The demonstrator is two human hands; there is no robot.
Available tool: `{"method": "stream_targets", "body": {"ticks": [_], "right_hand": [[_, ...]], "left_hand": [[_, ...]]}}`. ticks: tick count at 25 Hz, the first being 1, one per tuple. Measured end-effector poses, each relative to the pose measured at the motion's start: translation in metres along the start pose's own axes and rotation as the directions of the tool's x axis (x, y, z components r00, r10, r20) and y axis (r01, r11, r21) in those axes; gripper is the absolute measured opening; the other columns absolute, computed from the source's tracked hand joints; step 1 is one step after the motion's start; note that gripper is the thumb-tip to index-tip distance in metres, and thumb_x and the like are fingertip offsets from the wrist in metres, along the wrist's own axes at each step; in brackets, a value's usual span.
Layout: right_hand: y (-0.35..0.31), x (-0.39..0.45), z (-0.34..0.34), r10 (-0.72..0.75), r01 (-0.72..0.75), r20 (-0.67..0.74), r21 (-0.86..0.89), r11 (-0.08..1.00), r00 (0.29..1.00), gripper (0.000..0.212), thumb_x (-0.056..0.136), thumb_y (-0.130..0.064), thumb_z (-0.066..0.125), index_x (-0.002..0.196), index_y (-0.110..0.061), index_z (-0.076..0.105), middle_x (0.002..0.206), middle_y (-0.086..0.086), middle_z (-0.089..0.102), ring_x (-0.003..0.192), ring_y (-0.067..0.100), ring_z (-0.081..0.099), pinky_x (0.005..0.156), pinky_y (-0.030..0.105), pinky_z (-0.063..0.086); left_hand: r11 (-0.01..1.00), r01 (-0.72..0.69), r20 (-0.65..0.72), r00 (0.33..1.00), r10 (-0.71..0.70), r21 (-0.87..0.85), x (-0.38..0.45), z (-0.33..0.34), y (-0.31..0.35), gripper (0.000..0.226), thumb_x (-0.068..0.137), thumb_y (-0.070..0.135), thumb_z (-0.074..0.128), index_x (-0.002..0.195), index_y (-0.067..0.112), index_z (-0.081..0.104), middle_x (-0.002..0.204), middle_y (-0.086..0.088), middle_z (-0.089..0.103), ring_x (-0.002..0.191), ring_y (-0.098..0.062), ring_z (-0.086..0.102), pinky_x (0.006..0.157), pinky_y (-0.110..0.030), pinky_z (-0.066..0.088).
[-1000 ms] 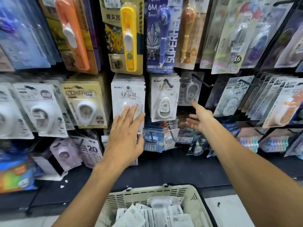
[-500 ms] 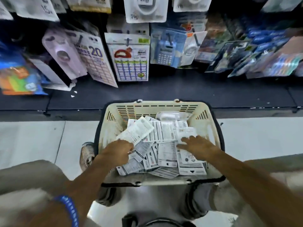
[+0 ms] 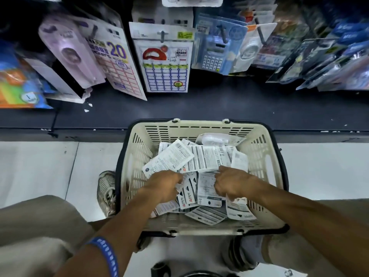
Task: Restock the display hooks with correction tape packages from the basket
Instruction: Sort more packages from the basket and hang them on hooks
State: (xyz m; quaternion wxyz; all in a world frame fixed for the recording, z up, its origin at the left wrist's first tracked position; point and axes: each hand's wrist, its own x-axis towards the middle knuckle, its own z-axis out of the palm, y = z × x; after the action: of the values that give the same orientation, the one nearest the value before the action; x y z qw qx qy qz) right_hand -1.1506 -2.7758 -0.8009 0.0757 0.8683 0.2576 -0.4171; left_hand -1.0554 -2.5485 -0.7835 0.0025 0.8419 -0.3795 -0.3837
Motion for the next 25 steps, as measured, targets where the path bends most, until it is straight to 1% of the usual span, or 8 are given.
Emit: {"method": "stream_targets", "body": {"ticks": [7,8,10,13,15,19,23,25], "right_hand": [[0.021,-0.029,-0.047,0.125,-0.019,-0.182,0.496,0.868,0.975,0.017,0.087,-0.03,0.076,0.1,-0.02,0.072,0.094,-0.007,0.064,0.091,0.012,0.056,0.086,0.034,0.047],[0.027,-0.034,-0.058,0.205,0.017,-0.273,0.637,0.771,0.94,0.017,0.086,-0.03,0.077,0.097,-0.017,0.073,0.09,-0.004,0.066,0.082,0.008,0.057,0.078,0.03,0.047],[0.036,-0.045,-0.072,0.398,0.151,-0.382,0.852,0.502,0.834,0.016,0.086,-0.023,0.079,0.089,-0.007,0.074,0.083,0.008,0.071,0.067,0.004,0.061,0.064,0.021,0.048],[0.033,-0.05,-0.079,0.599,0.321,-0.26,0.947,0.005,0.757,0.011,0.094,-0.014,0.069,0.101,-0.007,0.074,0.099,0.009,0.079,0.087,0.018,0.076,0.077,0.031,0.061],[0.022,-0.042,-0.081,0.666,0.389,-0.178,0.903,-0.181,0.724,0.016,0.099,-0.015,0.062,0.107,-0.005,0.072,0.104,0.011,0.078,0.09,0.024,0.075,0.079,0.036,0.062],[-0.006,-0.02,-0.087,0.812,0.481,0.095,0.763,-0.431,0.575,0.02,0.103,-0.028,0.057,0.096,-0.013,0.069,0.102,0.011,0.077,0.08,0.019,0.072,0.074,0.036,0.061],[-0.031,-0.017,-0.076,0.656,0.441,-0.053,0.781,-0.442,0.752,0.049,0.088,-0.024,0.077,0.132,-0.024,0.054,0.115,0.003,0.074,0.098,0.017,0.074,0.086,0.036,0.06],[-0.041,-0.012,-0.072,0.691,0.473,-0.077,0.782,-0.406,0.719,0.064,0.084,-0.013,0.081,0.138,-0.026,0.049,0.115,0.003,0.073,0.096,0.015,0.075,0.078,0.032,0.061]], "left_hand": [[0.946,0.049,0.025,0.999,-0.043,-0.321,0.002,-0.002,-0.009,0.019,0.094,0.023,0.066,0.112,0.03,0.066,0.107,0.005,0.071,0.092,-0.012,0.066,0.076,-0.029,0.05],[0.846,0.052,0.036,0.999,-0.04,-0.53,0.001,-0.004,-0.001,0.009,0.096,0.025,0.065,0.102,0.031,0.067,0.101,0.007,0.072,0.087,-0.01,0.067,0.074,-0.029,0.05],[0.409,0.043,-0.005,0.993,-0.114,-0.912,-0.002,-0.018,0.018,0.02,0.104,0.036,0.052,0.096,0.029,0.07,0.095,-0.003,0.075,0.08,-0.014,0.071,0.073,-0.034,0.055],[-0.186,-0.096,-0.067,0.986,-0.156,-0.978,0.003,-0.041,0.022,0.069,0.094,0.075,0.031,0.123,0.024,0.068,0.114,-0.007,0.077,0.103,-0.022,0.073,0.09,-0.043,0.057],[-0.186,-0.113,-0.101,0.992,-0.07,-0.976,-0.002,-0.052,0.024,0.063,0.085,0.07,0.053,0.13,0.027,0.065,0.121,-0.003,0.075,0.111,-0.021,0.071,0.094,-0.044,0.055],[-0.109,-0.103,-0.085,0.983,-0.164,-0.989,0.0,-0.047,0.043,0.046,0.077,0.009,0.084,0.118,0.019,0.066,0.107,-0.002,0.08,0.092,-0.018,0.078,0.067,-0.029,0.062],[-0.146,-0.166,-0.092,0.904,-0.419,-0.975,0.002,-0.045,0.037,0.036,0.078,0.012,0.086,0.11,0.02,0.07,0.101,0.0,0.08,0.086,-0.018,0.078,0.068,-0.032,0.062],[-0.104,-0.153,-0.107,0.929,-0.354,-0.983,-0.002,-0.048,0.029,0.043,0.074,0.016,0.088,0.111,0.024,0.068,0.101,0.004,0.08,0.088,-0.015,0.078,0.068,-0.031,0.061]]}}
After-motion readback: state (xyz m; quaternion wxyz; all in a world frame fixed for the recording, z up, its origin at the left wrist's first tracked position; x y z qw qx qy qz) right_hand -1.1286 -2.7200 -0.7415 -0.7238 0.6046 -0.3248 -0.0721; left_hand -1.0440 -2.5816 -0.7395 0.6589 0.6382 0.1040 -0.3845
